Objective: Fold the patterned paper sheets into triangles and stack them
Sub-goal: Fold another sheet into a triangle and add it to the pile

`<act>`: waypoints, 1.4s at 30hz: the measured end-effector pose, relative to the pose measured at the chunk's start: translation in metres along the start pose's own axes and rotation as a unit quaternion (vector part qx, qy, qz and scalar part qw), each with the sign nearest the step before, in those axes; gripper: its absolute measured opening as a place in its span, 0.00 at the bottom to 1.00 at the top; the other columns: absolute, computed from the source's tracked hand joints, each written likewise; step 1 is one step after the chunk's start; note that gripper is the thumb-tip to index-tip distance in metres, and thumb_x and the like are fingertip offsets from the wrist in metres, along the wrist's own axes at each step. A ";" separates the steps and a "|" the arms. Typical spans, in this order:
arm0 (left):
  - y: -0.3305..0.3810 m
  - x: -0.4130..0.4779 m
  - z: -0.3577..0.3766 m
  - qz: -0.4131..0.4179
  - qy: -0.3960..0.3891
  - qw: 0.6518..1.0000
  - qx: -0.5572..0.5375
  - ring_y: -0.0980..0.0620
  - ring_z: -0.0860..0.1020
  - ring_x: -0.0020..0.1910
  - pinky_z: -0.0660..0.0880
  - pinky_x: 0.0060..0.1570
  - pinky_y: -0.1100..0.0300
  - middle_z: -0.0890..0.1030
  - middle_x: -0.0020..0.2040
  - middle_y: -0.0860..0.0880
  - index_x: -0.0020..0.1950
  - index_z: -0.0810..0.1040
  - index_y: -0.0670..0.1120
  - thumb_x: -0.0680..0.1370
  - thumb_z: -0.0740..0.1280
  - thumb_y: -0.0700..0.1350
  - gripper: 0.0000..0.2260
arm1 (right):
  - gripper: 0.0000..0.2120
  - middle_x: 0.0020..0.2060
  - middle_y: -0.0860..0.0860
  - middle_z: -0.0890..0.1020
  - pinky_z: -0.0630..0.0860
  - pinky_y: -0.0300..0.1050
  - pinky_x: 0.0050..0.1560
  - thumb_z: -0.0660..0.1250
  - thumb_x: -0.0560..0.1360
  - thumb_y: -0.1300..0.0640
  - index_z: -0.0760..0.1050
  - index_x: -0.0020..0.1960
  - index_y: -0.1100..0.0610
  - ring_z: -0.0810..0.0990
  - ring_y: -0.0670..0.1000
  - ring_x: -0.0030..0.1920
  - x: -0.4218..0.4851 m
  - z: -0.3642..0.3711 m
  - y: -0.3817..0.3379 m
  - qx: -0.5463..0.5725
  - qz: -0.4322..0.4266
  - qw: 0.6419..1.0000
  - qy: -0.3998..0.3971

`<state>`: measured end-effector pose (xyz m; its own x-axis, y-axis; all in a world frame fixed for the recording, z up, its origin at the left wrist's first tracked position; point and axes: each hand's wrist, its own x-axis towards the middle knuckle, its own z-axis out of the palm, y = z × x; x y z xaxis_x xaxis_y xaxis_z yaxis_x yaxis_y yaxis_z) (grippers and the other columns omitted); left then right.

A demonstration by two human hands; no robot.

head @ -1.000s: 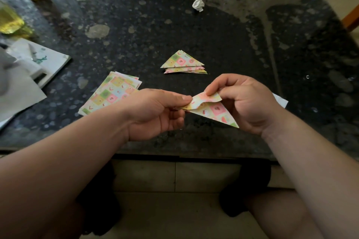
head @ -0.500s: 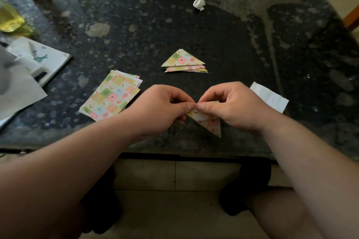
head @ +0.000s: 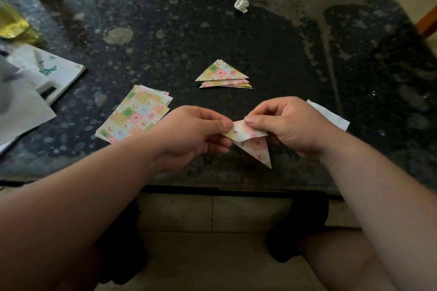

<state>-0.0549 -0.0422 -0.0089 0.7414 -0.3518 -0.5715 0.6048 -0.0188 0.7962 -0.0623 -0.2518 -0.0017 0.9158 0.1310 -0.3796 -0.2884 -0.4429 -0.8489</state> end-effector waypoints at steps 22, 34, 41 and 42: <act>-0.013 0.005 0.012 0.027 0.108 0.985 -0.135 0.53 0.81 0.31 0.80 0.33 0.61 0.84 0.35 0.45 0.50 0.79 0.41 0.76 0.73 0.36 0.05 | 0.03 0.32 0.49 0.85 0.71 0.34 0.25 0.77 0.75 0.60 0.84 0.43 0.57 0.78 0.40 0.26 0.001 0.010 0.000 0.007 -0.001 1.000 0.023; -0.008 0.009 0.007 0.076 0.121 0.989 -0.041 0.51 0.80 0.32 0.78 0.35 0.58 0.84 0.40 0.41 0.47 0.81 0.42 0.80 0.71 0.41 0.03 | 0.06 0.34 0.50 0.86 0.72 0.36 0.26 0.78 0.73 0.56 0.84 0.41 0.56 0.81 0.47 0.29 -0.003 0.010 -0.005 -0.032 0.020 0.999 0.004; -0.011 0.012 0.006 0.091 0.149 0.984 0.024 0.54 0.76 0.31 0.73 0.33 0.60 0.83 0.34 0.48 0.43 0.82 0.45 0.80 0.71 0.41 0.06 | 0.09 0.36 0.50 0.87 0.77 0.41 0.31 0.78 0.73 0.53 0.83 0.43 0.58 0.84 0.48 0.33 -0.005 0.011 -0.008 -0.052 0.035 0.998 -0.020; -0.012 0.012 0.006 0.092 0.151 0.984 0.027 0.54 0.75 0.30 0.73 0.33 0.60 0.82 0.33 0.49 0.43 0.82 0.45 0.80 0.70 0.41 0.06 | 0.09 0.36 0.50 0.87 0.76 0.41 0.31 0.78 0.73 0.53 0.82 0.43 0.58 0.84 0.48 0.33 -0.005 0.011 -0.008 -0.049 0.039 0.998 -0.023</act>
<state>-0.0544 -0.0519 -0.0240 0.8947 -0.0606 -0.4426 0.4413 -0.0338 0.8967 -0.0676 -0.2390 0.0030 0.8772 0.1335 -0.4612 -0.3270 -0.5372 -0.7775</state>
